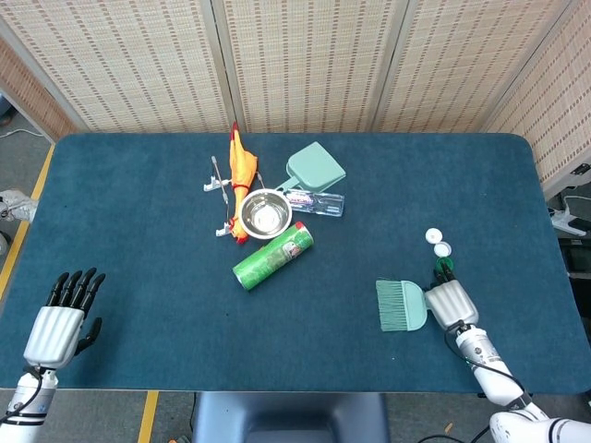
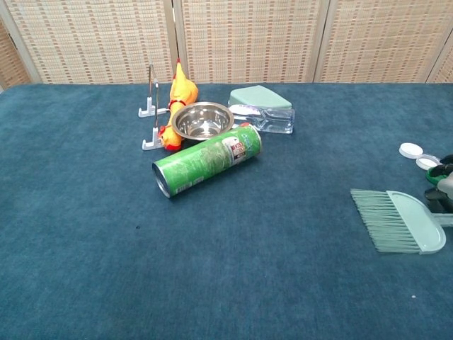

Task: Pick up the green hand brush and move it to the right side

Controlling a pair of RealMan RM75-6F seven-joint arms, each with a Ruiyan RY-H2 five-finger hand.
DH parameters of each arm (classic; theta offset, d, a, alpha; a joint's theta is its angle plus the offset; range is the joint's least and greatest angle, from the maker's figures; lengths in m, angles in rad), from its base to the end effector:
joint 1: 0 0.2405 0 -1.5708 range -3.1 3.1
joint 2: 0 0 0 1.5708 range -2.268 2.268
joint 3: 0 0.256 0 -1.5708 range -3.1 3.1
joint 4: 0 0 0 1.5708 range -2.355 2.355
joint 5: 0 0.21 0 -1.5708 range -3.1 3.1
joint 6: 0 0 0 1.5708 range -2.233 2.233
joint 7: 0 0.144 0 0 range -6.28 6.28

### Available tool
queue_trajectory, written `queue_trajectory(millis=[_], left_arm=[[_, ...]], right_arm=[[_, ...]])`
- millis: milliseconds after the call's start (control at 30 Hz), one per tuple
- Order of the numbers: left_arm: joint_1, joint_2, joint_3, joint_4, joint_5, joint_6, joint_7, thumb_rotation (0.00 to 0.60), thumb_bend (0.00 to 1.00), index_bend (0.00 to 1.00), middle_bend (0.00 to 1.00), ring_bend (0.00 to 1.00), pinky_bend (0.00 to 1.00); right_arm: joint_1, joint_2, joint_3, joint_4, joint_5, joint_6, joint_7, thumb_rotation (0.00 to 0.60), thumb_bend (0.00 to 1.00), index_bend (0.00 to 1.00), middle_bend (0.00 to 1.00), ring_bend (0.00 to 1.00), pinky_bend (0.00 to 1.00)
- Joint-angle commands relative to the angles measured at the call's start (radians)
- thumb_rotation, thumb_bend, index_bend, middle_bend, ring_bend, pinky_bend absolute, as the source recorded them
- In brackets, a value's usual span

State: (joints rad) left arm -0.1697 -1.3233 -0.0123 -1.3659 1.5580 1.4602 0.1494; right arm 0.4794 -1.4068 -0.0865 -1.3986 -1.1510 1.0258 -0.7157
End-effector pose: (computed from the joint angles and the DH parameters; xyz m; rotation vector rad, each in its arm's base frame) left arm -0.3185 0.2025 0.1026 -1.5638 -0.7123 -0.8142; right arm -0.3099 -0.2609 0.0216 1.9424 -0.5986 0.2191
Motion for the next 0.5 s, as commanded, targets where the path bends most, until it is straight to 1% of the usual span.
queue_trajectory(millis=[33, 67, 167, 200, 300, 333, 400, 433, 500], left_arm=[[0.002, 0.002, 0.002, -0.006, 0.005, 0.005, 0.004, 0.600, 0.45, 0.00, 0.00, 0.00, 0.05], [0.000, 0.001, 0.000, -0.006, 0.004, 0.004, 0.004, 0.600, 0.45, 0.00, 0.00, 0.00, 0.05], [0.002, 0.001, -0.002, -0.006, 0.010, 0.014, 0.002, 0.600, 0.45, 0.00, 0.00, 0.00, 0.05], [0.004, 0.002, -0.001, -0.007, 0.015, 0.023, 0.000, 0.600, 0.45, 0.00, 0.00, 0.00, 0.05], [0.007, 0.001, -0.001, -0.004, 0.030, 0.044, -0.009, 0.600, 0.45, 0.00, 0.00, 0.00, 0.05], [0.008, -0.001, -0.002, 0.001, 0.037, 0.055, -0.015, 0.600, 0.45, 0.00, 0.00, 0.00, 0.05], [0.009, -0.007, -0.008, 0.009, 0.044, 0.071, -0.022, 0.600, 0.45, 0.00, 0.00, 0.00, 0.05], [0.009, -0.013, -0.014, 0.019, 0.045, 0.082, -0.025, 0.600, 0.45, 0.00, 0.00, 0.00, 0.05], [0.009, -0.027, -0.024, 0.038, 0.048, 0.100, -0.029, 0.600, 0.45, 0.00, 0.00, 0.00, 0.05]], right_arm=[[-0.027, 0.039, 0.011, -0.063, -0.015, 0.053, 0.027, 0.600, 0.18, 0.00, 0.00, 0.00, 0.00], [-0.035, 0.050, 0.015, -0.078, -0.029, 0.075, 0.046, 0.600, 0.17, 0.00, 0.00, 0.00, 0.00], [-0.081, 0.092, 0.037, -0.137, -0.109, 0.201, 0.143, 0.600, 0.16, 0.00, 0.00, 0.00, 0.00], [-0.105, 0.106, 0.044, -0.152, -0.152, 0.270, 0.180, 0.600, 0.16, 0.00, 0.00, 0.00, 0.00], [-0.166, 0.117, 0.048, -0.168, -0.242, 0.421, 0.248, 0.600, 0.16, 0.00, 0.00, 0.00, 0.00], [-0.195, 0.111, 0.046, -0.165, -0.265, 0.474, 0.260, 0.600, 0.16, 0.00, 0.00, 0.00, 0.00], [-0.232, 0.092, 0.038, -0.142, -0.282, 0.526, 0.245, 0.600, 0.16, 0.00, 0.00, 0.00, 0.00], [-0.252, 0.070, 0.035, -0.115, -0.289, 0.548, 0.245, 0.600, 0.16, 0.00, 0.00, 0.00, 0.00], [-0.273, 0.040, 0.029, -0.073, -0.293, 0.555, 0.274, 0.600, 0.16, 0.00, 0.00, 0.00, 0.00]])
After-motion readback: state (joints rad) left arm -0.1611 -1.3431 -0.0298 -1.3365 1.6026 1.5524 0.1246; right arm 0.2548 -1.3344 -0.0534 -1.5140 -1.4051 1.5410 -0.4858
